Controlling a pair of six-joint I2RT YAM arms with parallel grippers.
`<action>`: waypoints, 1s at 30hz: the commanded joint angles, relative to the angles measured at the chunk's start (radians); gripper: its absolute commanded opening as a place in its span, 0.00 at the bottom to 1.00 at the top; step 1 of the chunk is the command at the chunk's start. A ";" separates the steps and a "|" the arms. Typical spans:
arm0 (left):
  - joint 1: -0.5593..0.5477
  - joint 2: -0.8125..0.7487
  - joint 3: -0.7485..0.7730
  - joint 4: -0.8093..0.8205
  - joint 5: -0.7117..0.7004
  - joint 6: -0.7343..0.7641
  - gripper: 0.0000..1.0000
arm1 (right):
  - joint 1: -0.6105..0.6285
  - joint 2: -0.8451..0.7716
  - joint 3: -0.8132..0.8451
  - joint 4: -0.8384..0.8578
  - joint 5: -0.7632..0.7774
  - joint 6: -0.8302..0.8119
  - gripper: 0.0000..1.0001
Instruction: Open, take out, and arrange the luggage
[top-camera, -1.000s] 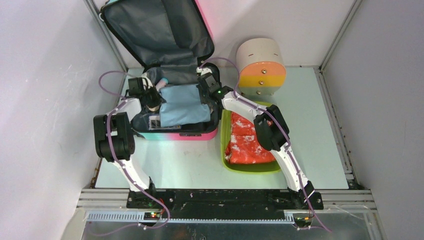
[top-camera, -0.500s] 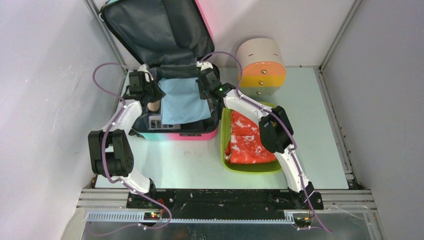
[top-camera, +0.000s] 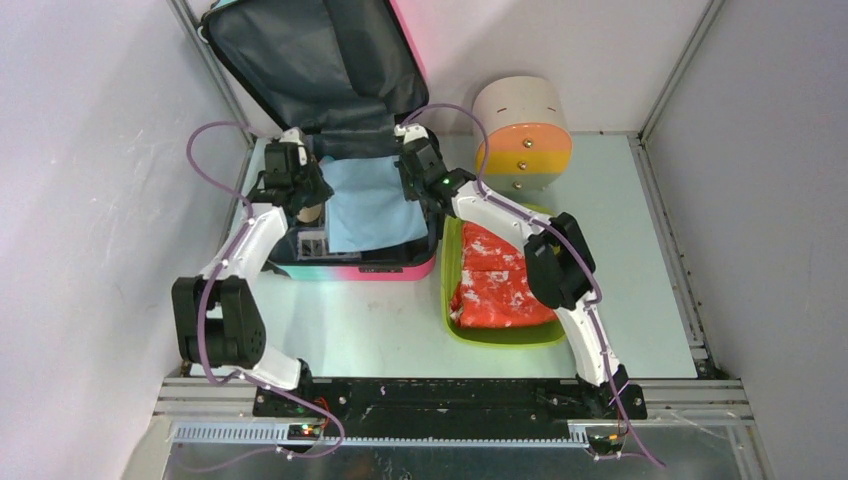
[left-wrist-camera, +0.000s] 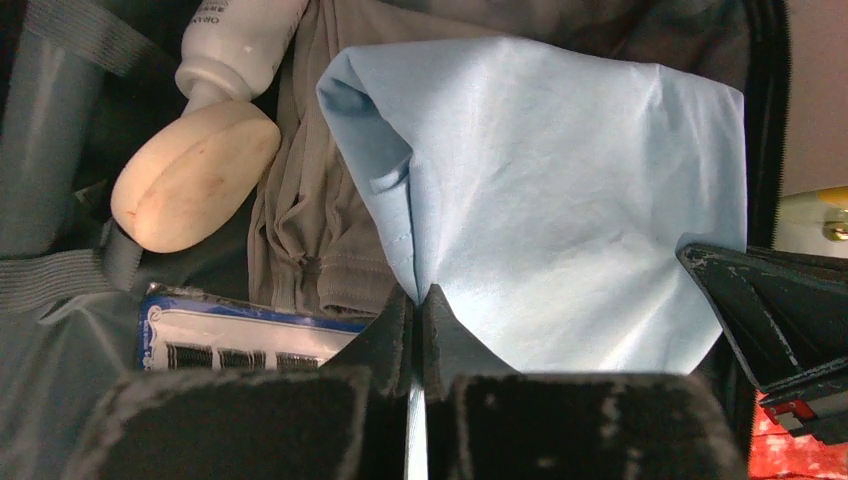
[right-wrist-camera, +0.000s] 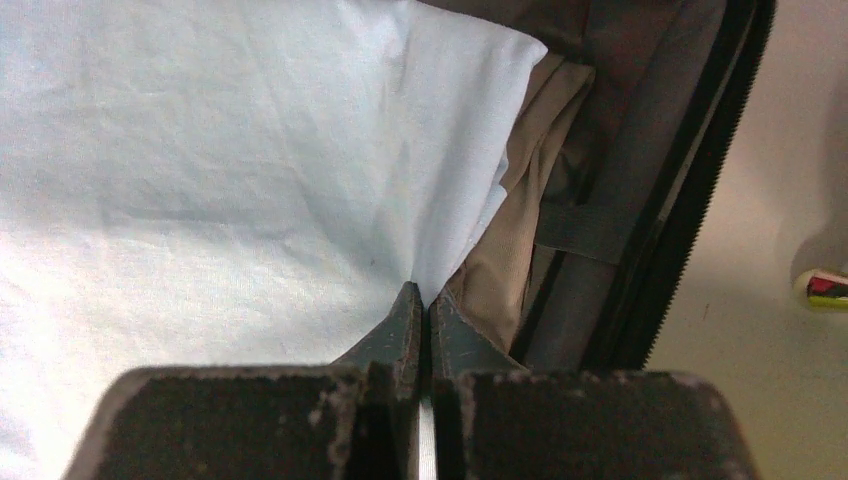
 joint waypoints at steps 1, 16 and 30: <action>-0.001 -0.097 0.038 -0.003 -0.030 0.015 0.00 | 0.007 -0.135 -0.013 0.090 0.020 -0.030 0.00; -0.023 -0.332 0.061 -0.041 0.068 -0.012 0.00 | 0.045 -0.457 -0.284 0.209 0.109 -0.080 0.00; -0.395 -0.504 -0.014 0.027 -0.036 -0.195 0.00 | 0.111 -0.941 -0.607 -0.068 0.281 -0.011 0.00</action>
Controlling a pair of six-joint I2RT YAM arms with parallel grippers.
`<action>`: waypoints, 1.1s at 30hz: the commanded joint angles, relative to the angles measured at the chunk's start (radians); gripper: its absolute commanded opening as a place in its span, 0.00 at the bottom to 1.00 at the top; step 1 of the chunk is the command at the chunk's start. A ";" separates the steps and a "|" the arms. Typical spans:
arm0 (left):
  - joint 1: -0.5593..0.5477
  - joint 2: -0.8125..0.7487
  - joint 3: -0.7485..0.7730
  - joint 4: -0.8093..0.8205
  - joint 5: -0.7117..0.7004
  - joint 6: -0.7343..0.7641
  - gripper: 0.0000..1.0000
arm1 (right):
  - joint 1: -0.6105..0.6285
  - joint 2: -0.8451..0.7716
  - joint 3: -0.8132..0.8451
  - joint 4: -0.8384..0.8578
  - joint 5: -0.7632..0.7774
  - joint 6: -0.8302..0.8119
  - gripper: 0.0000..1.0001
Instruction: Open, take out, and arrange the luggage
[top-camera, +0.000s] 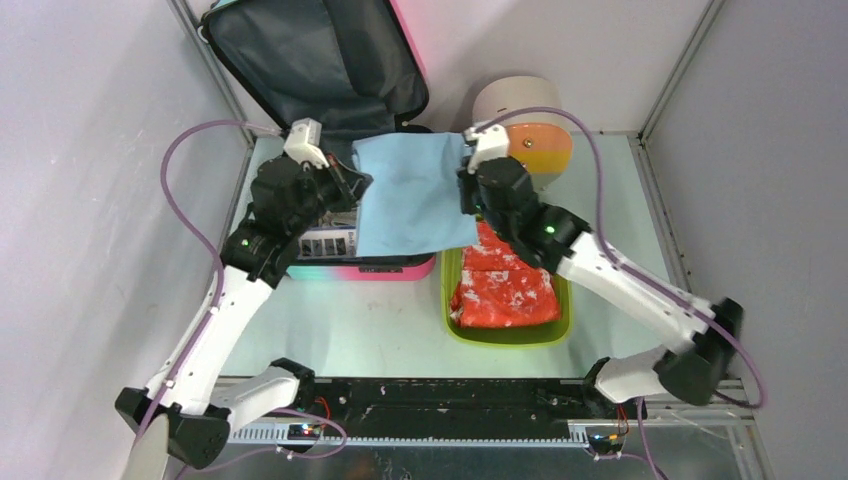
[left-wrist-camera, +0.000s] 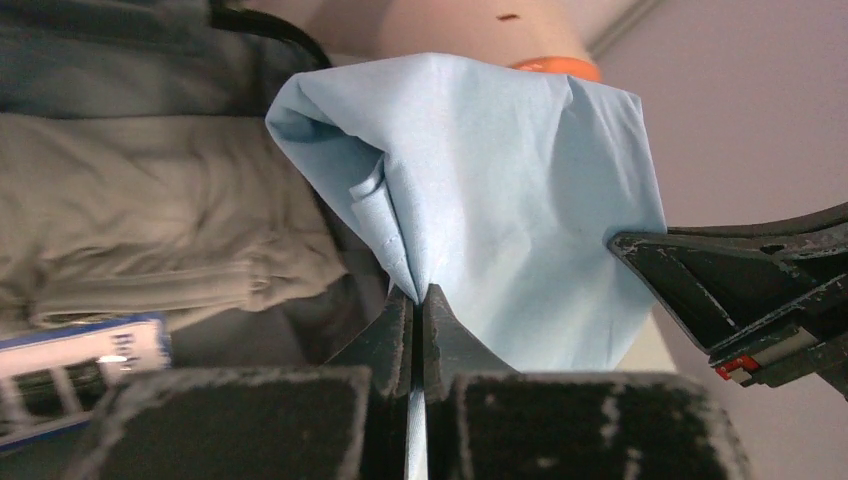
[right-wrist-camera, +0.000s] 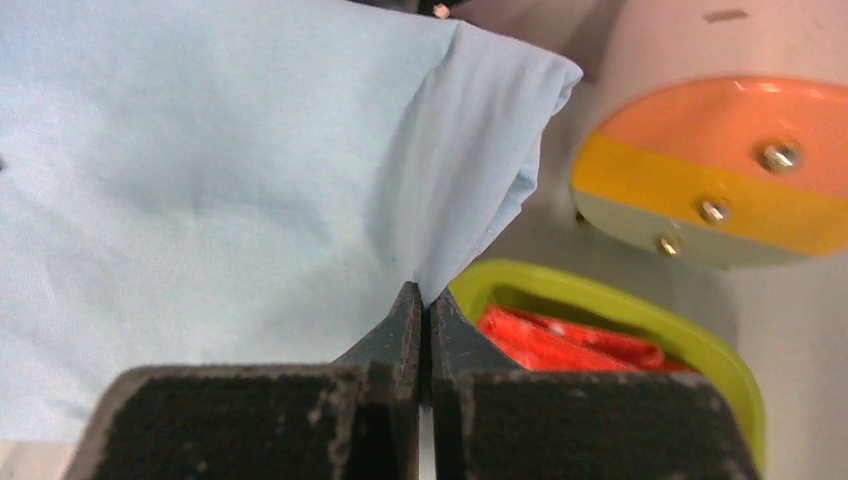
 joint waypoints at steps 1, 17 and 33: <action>-0.114 -0.022 -0.027 0.103 -0.054 -0.122 0.00 | 0.006 -0.184 -0.081 -0.133 0.085 0.058 0.00; -0.396 0.221 -0.180 0.349 -0.141 -0.337 0.00 | -0.148 -0.489 -0.409 -0.420 -0.039 0.117 0.00; -0.488 0.468 -0.161 0.407 -0.144 -0.410 0.00 | -0.359 -0.528 -0.547 -0.371 -0.172 0.019 0.00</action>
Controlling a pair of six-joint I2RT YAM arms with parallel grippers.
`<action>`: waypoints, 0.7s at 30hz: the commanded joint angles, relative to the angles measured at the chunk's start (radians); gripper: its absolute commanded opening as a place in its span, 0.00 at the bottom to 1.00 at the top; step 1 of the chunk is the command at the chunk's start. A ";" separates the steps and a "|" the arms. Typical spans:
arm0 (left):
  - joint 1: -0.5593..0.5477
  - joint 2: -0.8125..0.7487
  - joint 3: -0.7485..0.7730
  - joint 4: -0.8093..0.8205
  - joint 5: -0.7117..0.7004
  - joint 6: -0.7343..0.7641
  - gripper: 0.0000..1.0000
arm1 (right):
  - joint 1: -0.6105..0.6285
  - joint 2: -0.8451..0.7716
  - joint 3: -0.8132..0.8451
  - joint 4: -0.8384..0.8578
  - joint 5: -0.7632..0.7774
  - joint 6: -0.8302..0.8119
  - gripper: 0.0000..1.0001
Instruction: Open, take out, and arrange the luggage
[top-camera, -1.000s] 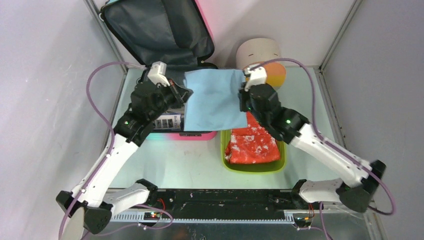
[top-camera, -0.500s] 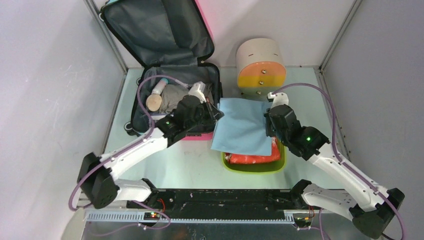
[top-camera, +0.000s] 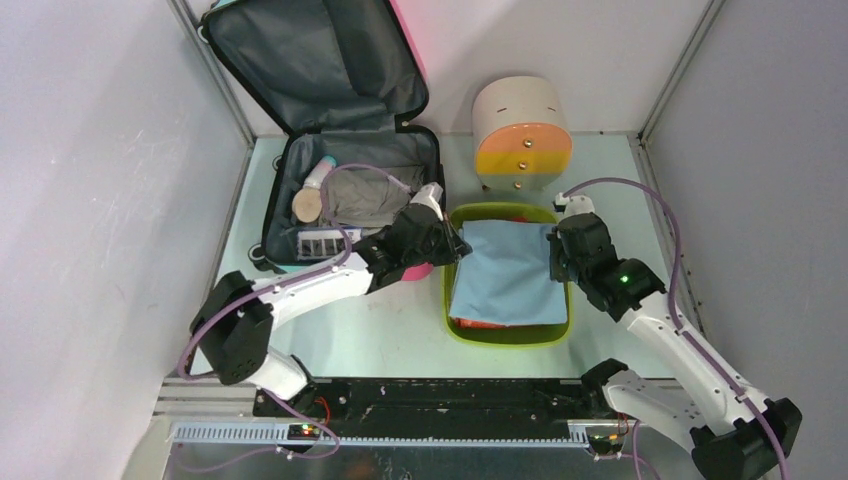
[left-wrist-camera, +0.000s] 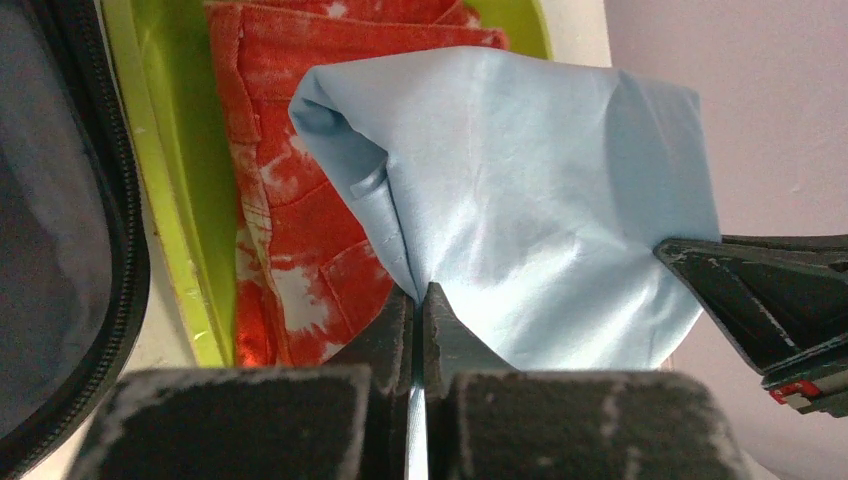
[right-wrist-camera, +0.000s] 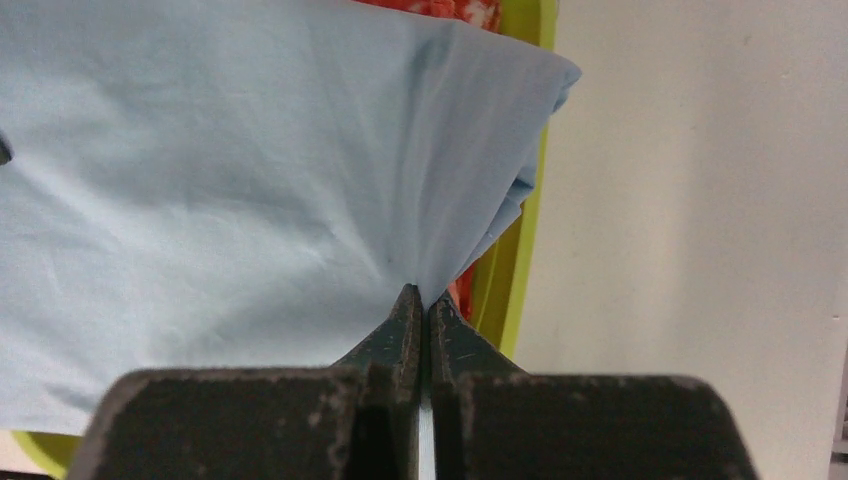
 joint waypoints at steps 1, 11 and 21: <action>-0.004 0.044 0.031 0.069 -0.033 -0.026 0.00 | -0.034 -0.013 -0.055 0.117 -0.027 -0.070 0.00; -0.002 0.187 0.081 0.059 -0.038 0.006 0.00 | -0.134 0.157 -0.128 0.340 -0.101 -0.110 0.00; -0.002 0.188 0.118 -0.067 -0.144 0.098 0.00 | -0.176 0.229 -0.162 0.414 -0.107 -0.147 0.00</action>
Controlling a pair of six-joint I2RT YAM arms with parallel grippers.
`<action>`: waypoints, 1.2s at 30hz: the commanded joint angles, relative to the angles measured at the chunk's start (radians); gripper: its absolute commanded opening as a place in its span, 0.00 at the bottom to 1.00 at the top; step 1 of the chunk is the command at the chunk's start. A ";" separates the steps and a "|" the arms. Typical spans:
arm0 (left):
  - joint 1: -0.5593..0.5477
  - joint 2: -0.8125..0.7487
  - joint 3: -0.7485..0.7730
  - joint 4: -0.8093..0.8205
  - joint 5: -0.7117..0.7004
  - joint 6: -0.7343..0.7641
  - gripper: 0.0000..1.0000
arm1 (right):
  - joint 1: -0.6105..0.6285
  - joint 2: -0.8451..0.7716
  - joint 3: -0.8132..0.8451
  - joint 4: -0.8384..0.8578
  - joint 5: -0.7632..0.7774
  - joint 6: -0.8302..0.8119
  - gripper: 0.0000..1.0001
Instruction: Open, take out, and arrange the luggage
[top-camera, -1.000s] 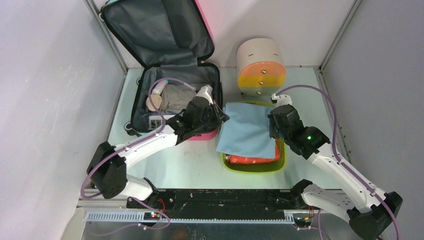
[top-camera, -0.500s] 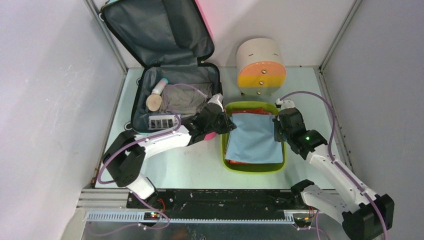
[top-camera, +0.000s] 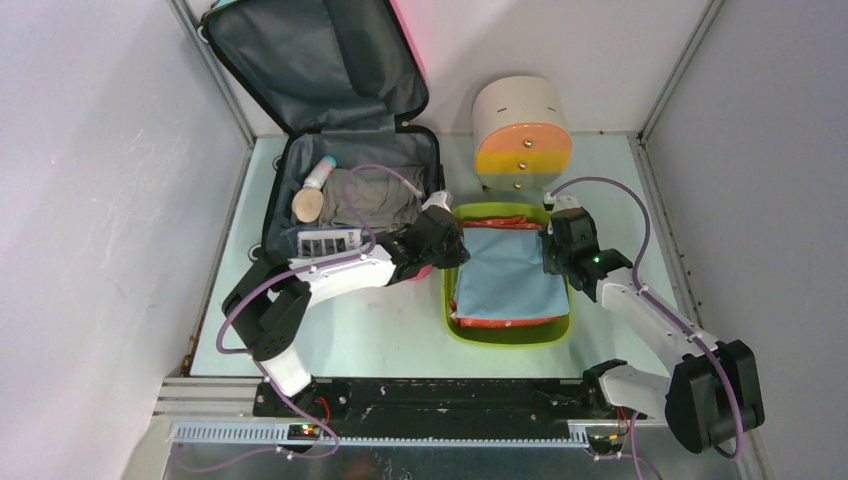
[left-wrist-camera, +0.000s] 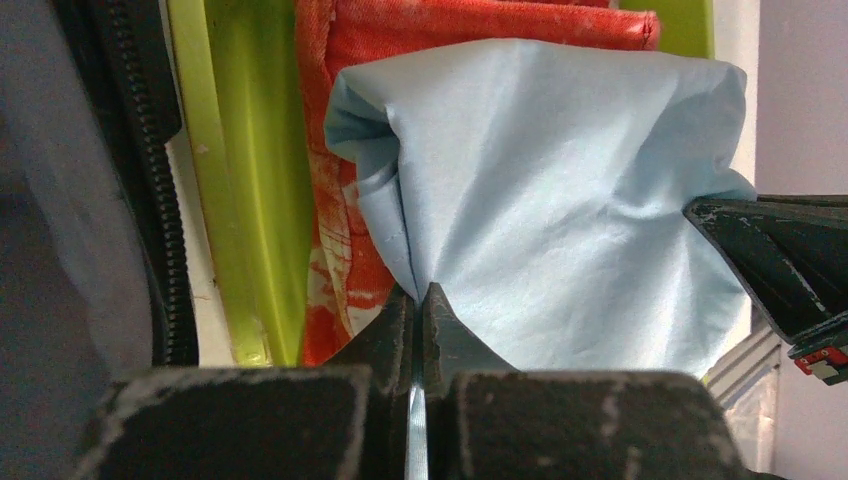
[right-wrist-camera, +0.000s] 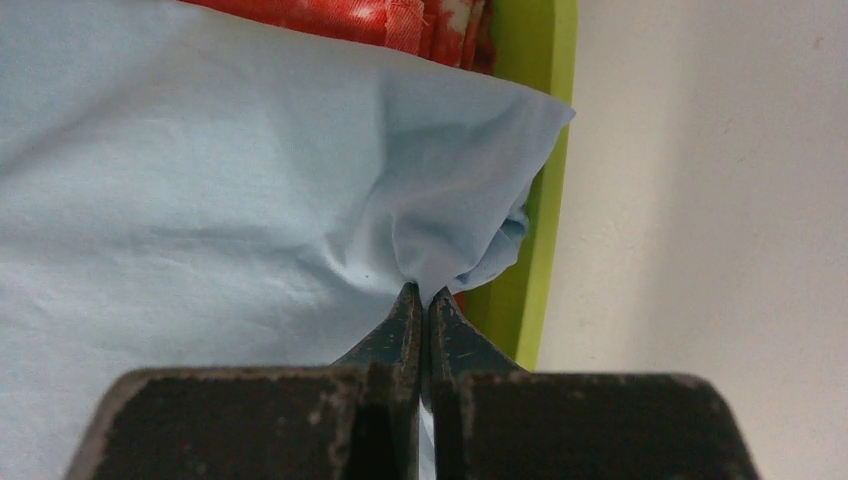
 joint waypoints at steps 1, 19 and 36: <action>0.001 -0.014 0.059 -0.049 -0.092 0.077 0.00 | -0.013 -0.005 -0.016 0.102 -0.019 -0.034 0.00; -0.002 -0.069 -0.001 -0.047 -0.137 0.061 0.00 | -0.010 -0.140 -0.107 0.160 -0.032 0.007 0.00; -0.066 -0.150 0.171 -0.240 -0.096 0.170 0.47 | -0.012 -0.126 0.134 -0.127 -0.049 0.241 0.28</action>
